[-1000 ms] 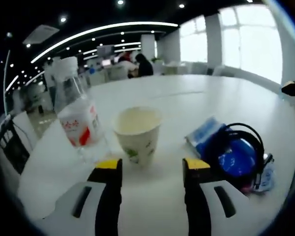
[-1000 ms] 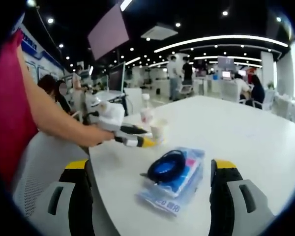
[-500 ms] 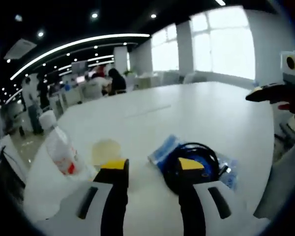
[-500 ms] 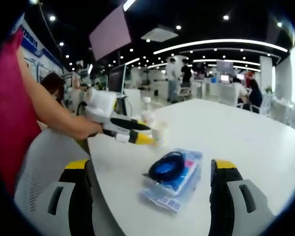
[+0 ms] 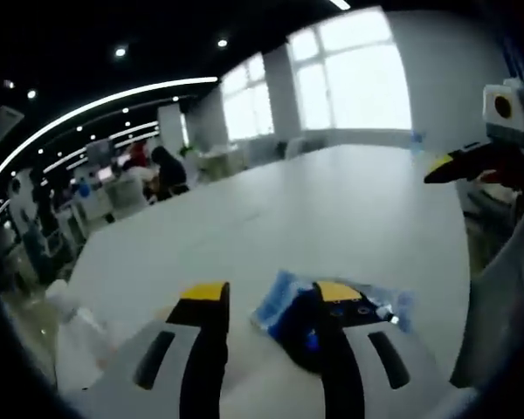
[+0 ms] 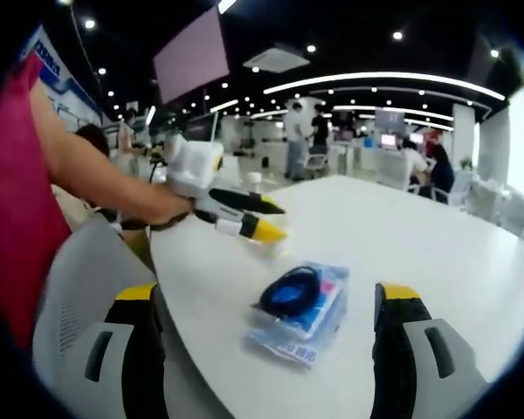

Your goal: Arrange the tabletop items into an orderly group along one side of the table until the central work area is clear of visible clutter.

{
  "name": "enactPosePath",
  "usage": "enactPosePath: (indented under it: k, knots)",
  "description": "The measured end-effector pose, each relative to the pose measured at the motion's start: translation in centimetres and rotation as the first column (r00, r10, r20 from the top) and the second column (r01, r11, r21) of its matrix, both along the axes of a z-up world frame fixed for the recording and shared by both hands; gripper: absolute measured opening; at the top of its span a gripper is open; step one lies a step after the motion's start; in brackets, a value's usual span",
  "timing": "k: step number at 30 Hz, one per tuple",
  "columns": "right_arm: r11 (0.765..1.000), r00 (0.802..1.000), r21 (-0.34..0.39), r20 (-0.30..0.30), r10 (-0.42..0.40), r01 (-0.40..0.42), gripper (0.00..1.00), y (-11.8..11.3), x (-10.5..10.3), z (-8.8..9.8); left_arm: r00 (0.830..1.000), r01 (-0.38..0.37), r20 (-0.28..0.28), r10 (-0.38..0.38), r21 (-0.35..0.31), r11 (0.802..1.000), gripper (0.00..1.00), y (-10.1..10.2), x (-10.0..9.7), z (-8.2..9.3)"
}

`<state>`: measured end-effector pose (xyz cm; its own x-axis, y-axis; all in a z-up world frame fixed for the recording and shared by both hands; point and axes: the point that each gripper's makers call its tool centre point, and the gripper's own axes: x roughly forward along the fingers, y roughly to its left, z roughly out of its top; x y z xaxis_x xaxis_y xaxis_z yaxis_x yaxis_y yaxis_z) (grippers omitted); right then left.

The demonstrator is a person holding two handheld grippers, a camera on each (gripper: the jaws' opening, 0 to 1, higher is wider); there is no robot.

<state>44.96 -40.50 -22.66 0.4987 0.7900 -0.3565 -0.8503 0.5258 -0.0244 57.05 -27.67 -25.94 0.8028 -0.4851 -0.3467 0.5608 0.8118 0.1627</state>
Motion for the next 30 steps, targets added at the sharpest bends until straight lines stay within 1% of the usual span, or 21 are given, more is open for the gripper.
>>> enactPosePath:
  k: [1, 2, 5, 7, 9, 10, 13, 14, 16, 17, 19, 20, 21, 22, 23, 25, 26, 27, 28, 29, 30]
  knots:
    - [1.000, 1.000, -0.003, 0.000, -0.004, 0.004, 0.99, -0.1, 0.0, 0.0, 1.000, 0.017, -0.004, -0.017, 0.005, 1.000, 0.36, -0.2, 0.1, -0.1]
    - [1.000, 1.000, -0.007, 0.001, -0.010, 0.010, 0.99, -0.2, 0.0, 0.0, 0.999, 0.039, -0.009, -0.039, 0.031, 0.999, 0.36, -0.3, 0.2, -0.2]
    - [1.000, 1.000, -0.007, 0.001, -0.026, 0.026, 0.99, -0.4, 0.0, 0.0, 0.996, 0.089, -0.002, -0.089, 0.069, 0.994, 0.37, -0.8, 0.7, -0.3]
    - [0.999, 0.999, -0.009, 0.001, -0.035, 0.035, 0.99, -0.5, 0.0, 0.1, 0.994, 0.105, -0.028, -0.103, 0.084, 0.991, 0.37, -0.7, 1.1, -0.7]
    - [0.999, 0.999, -0.017, 0.000, -0.041, 0.041, 0.99, -0.6, 0.0, 0.0, 0.987, 0.151, -0.078, -0.142, 0.115, 0.982, 0.36, -0.8, 1.4, -1.5]
    - [0.999, 0.999, -0.020, -0.002, -0.043, 0.043, 0.99, -0.6, -0.1, 0.0, 0.986, 0.153, -0.079, -0.144, 0.122, 0.981, 0.35, -0.8, 1.5, -1.6]
    - [0.998, 0.998, -0.030, -0.009, -0.056, 0.056, 0.99, -0.8, -0.1, -0.2, 0.972, 0.219, -0.128, -0.198, 0.176, 0.960, 0.34, -1.1, 1.8, -2.4]
    - [0.997, 0.998, -0.034, -0.017, -0.066, 0.066, 0.99, -1.0, -0.1, -0.4, 0.970, 0.222, -0.140, -0.199, 0.180, 0.958, 0.34, -1.1, 2.0, -2.6]
    - [0.996, 0.997, -0.041, -0.026, -0.079, 0.078, 0.99, -1.0, 0.0, -0.6, 0.955, 0.268, -0.185, -0.232, 0.201, 0.942, 0.34, -1.4, 2.1, -3.4]
    - [0.995, 0.995, -0.050, -0.036, -0.092, 0.090, 0.99, -1.1, 0.1, -0.8, 0.953, 0.271, -0.196, -0.231, 0.208, 0.940, 0.33, -1.4, 2.4, -3.5]
    - [0.991, 0.992, -0.075, -0.055, -0.114, 0.110, 0.99, -1.2, 0.1, -1.2, 0.939, 0.301, -0.233, -0.253, 0.201, 0.932, 0.33, -1.8, 2.7, -3.9]
    - [0.990, 0.992, -0.079, -0.055, -0.118, 0.113, 0.99, -1.1, 0.2, -1.3, 0.928, 0.318, -0.267, -0.260, 0.205, 0.926, 0.34, -1.8, 2.8, -4.3]
    - [0.990, 0.991, -0.081, -0.058, -0.123, 0.118, 0.99, -1.1, 0.2, -1.3, 0.924, 0.323, -0.280, -0.259, 0.211, 0.923, 0.34, -1.8, 3.0, -4.5]
    - [0.988, 0.988, -0.087, -0.071, -0.137, 0.130, 0.99, -1.2, 0.2, -1.5, 0.909, 0.350, -0.316, -0.271, 0.228, 0.909, 0.35, -1.9, 3.0, -5.1]
    - [0.984, 0.984, -0.098, -0.086, -0.155, 0.147, 0.99, -1.3, 0.2, -1.8, 0.907, 0.352, -0.326, -0.268, 0.233, 0.906, 0.35, -1.9, 3.1, -5.2]
    - [0.976, 0.974, -0.125, -0.114, -0.195, 0.181, 0.99, -1.6, 0.5, -2.6, 0.891, 0.389, -0.352, -0.289, 0.259, 0.884, 0.35, -2.2, 3.5, -5.6]
    - [0.972, 0.970, -0.133, -0.124, -0.208, 0.191, 0.99, -1.7, 0.5, -2.8, 0.885, 0.396, -0.364, -0.290, 0.260, 0.881, 0.34, -2.3, 3.6, -5.8]
    - [0.966, 0.958, -0.147, -0.162, -0.238, 0.215, 0.98, -1.9, 0.4, -3.5, 0.879, 0.409, -0.373, -0.298, 0.264, 0.874, 0.34, -2.5, 3.8, -5.9]
    - [0.964, 0.951, -0.144, -0.185, -0.248, 0.224, 0.96, -1.9, 0.4, -3.8, 0.874, 0.418, -0.380, -0.302, 0.273, 0.867, 0.33, -2.5, 4.0, -6.2]
    - [0.965, 0.945, -0.119, -0.209, -0.253, 0.232, 0.96, -1.5, 0.4, -3.8, 0.869, 0.431, -0.388, -0.307, 0.289, 0.854, 0.32, -2.6, 4.2, -6.5]
    - [0.963, 0.935, -0.109, -0.234, -0.265, 0.246, 0.95, -1.4, 0.3, -4.0, 0.867, 0.435, -0.391, -0.308, 0.295, 0.851, 0.32, -2.6, 4.3, -6.6]
